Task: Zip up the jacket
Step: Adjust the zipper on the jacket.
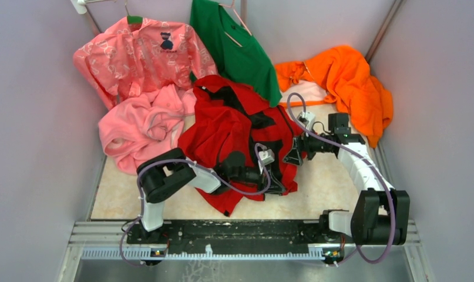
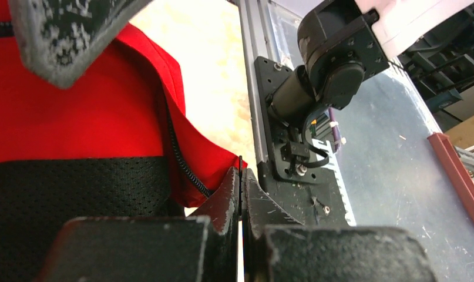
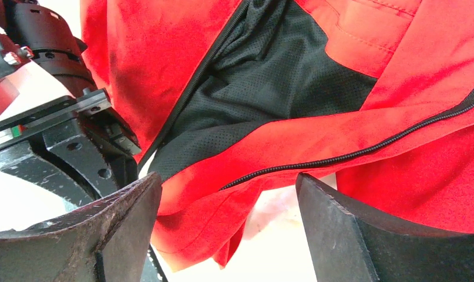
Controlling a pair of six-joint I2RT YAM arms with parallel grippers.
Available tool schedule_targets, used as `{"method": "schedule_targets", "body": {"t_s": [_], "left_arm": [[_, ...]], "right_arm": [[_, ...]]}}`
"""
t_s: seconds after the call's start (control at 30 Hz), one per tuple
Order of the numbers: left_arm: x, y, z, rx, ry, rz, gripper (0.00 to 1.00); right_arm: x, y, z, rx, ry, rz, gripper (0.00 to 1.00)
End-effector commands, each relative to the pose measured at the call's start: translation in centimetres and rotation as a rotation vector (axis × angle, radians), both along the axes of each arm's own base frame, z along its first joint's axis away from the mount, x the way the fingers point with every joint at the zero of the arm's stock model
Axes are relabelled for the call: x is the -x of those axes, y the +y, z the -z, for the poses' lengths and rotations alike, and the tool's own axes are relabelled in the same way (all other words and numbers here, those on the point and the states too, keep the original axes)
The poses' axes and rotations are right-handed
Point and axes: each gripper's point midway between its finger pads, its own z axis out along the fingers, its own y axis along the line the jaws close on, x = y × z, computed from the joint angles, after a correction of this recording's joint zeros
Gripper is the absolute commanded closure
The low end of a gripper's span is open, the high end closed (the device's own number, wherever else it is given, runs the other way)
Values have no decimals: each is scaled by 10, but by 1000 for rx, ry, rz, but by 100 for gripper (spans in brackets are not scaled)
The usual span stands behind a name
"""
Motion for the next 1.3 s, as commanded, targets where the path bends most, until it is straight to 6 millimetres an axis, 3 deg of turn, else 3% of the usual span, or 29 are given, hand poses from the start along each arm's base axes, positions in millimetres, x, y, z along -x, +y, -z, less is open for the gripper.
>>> {"method": "schedule_targets", "body": {"t_s": [0.0,0.23,0.47,0.8,1.27], "left_arm": [[2,-11,-2,-8,7,29,100],[3,-20,26,-115,-43,-8,100],[0,-24,41,-169,-68,-34,100],[-2,-28,49,-198,-104,-57,100],[-5,-26,44,-198,-112,-85,93]], "right_arm": [[-17,-3,-25,-7,-99,10,15],[-19,-8,-13,30,-63,30,16],[-20,-11,-5,50,-42,35,16],[-22,-18,4,97,-32,51,18],[-22,-16,-1,88,-44,46,18]]}}
